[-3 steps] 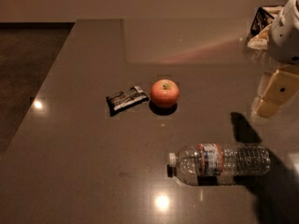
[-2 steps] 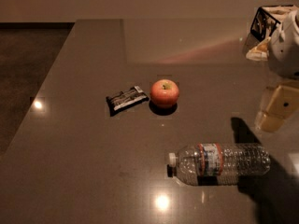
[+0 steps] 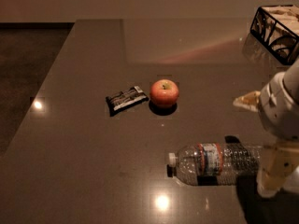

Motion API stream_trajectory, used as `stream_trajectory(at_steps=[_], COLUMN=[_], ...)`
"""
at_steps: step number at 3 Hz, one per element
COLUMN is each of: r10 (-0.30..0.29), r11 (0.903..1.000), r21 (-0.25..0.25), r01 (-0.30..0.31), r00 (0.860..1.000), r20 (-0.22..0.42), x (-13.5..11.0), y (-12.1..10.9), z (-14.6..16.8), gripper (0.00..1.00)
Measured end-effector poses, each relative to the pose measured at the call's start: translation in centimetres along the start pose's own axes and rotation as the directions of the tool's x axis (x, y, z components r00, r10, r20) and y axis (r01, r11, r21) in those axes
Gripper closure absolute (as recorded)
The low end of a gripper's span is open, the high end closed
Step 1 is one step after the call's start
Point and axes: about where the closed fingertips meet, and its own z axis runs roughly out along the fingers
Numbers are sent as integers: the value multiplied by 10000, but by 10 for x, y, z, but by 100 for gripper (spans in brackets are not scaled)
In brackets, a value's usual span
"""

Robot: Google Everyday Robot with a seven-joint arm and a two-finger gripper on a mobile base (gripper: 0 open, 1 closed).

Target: Pick water bottle

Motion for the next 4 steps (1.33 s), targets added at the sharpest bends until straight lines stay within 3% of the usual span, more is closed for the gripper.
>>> stream_trajectory(at_steps=[1,2,4], r10=[-325,-332,-159], r11=[9974,9938,9932], r21=[-648,-1055,-1136], r01=[327,342,235], r00=[9995,9994,9976], r20=[52,108,680], x=[-1,-4,-19], y=[26,36,32], z=[31,49,37], gripper=[0,19,64])
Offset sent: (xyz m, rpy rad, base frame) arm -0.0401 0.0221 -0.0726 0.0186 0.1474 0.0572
